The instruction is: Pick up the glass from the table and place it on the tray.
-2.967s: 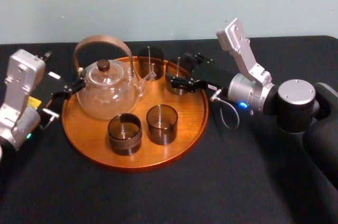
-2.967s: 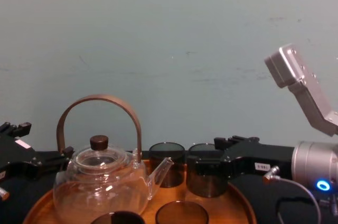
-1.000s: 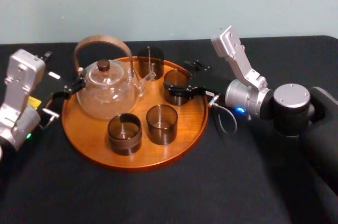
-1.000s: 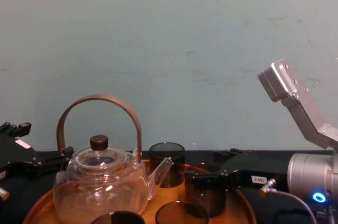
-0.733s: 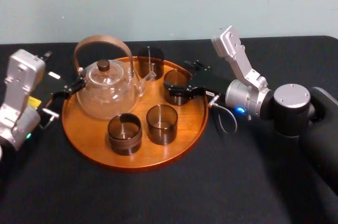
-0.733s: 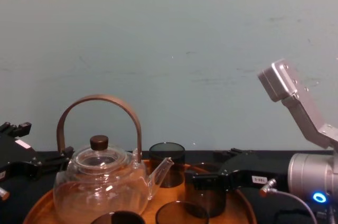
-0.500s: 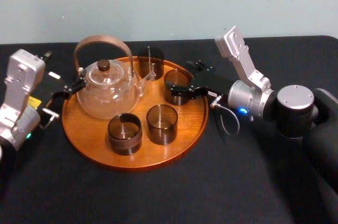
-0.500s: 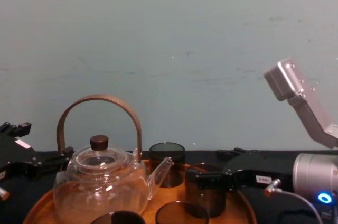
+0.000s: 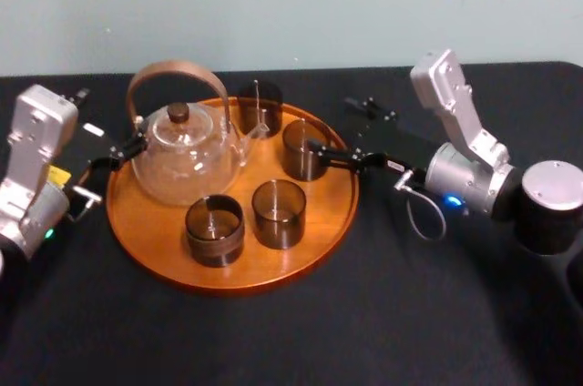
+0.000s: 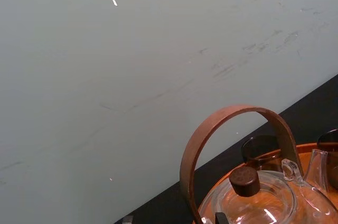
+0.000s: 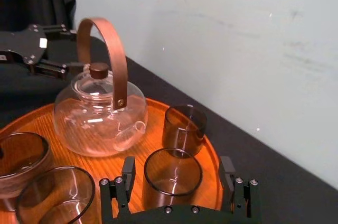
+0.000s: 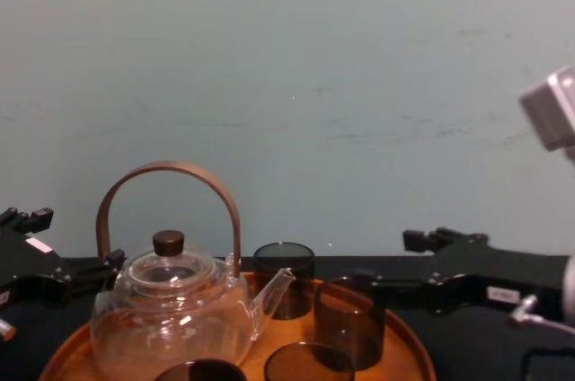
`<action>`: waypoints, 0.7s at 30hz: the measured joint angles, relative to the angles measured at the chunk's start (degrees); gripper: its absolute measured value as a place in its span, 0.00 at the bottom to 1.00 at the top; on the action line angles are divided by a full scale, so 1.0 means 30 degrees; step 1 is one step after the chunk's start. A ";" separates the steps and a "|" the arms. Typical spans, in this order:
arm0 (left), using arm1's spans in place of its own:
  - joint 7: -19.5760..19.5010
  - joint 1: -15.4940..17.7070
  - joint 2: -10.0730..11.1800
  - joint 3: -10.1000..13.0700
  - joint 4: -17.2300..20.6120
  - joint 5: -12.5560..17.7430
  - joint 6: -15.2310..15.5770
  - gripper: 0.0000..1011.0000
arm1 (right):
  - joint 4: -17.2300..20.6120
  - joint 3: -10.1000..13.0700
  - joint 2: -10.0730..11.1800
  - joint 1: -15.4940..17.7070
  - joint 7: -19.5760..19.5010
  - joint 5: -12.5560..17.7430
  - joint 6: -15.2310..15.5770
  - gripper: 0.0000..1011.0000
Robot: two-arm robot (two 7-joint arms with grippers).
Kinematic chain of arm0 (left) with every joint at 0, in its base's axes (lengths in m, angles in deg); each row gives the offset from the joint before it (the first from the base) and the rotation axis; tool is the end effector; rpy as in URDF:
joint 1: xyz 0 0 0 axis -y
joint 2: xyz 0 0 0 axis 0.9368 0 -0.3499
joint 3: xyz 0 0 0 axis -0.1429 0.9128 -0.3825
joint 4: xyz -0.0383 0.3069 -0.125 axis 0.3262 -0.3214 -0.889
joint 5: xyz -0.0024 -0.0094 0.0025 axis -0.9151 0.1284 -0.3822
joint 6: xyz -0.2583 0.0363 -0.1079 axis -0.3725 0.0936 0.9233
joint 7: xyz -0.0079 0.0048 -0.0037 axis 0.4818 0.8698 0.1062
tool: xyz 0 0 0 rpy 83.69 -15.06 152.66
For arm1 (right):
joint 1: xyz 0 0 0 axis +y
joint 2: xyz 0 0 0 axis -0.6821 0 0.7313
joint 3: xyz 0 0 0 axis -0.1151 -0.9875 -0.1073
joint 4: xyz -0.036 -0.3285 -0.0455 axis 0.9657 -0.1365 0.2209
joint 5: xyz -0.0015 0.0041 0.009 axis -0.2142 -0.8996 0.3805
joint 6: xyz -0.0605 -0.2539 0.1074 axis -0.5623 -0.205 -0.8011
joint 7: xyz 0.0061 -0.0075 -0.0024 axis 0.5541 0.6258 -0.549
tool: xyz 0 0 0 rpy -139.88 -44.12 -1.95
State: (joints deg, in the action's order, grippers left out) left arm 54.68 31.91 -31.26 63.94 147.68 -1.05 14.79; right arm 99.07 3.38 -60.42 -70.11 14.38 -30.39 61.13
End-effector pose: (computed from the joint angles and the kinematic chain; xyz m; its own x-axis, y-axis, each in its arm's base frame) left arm 0.3401 0.1143 -0.3323 0.2924 0.8802 0.3738 -0.9552 0.2875 0.0704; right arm 0.4117 -0.0385 -0.3236 0.7435 -0.6543 0.1386 0.6687 0.7242 -0.1683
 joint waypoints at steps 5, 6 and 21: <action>0.0000 0.0001 0.0000 -0.0001 0.0000 0.0000 0.0001 1.00 | 0.1805 0.0676 0.0913 0.1181 -0.0672 0.0114 -0.0243 0.99; 0.0000 0.0000 0.0000 -0.0001 0.0001 0.0001 0.0001 1.00 | 0.1935 0.0764 0.1005 0.1296 -0.0762 0.0115 -0.0246 0.99; 0.0000 0.0000 -0.0001 0.0000 0.0000 0.0000 0.0001 1.00 | 0.1527 0.2752 0.1560 0.2081 -0.2453 0.0082 -0.0269 0.99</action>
State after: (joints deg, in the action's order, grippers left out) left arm 54.68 31.91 -31.26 63.94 147.68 -1.05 14.80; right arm 103.65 11.63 -55.75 -63.87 7.02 -30.15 60.32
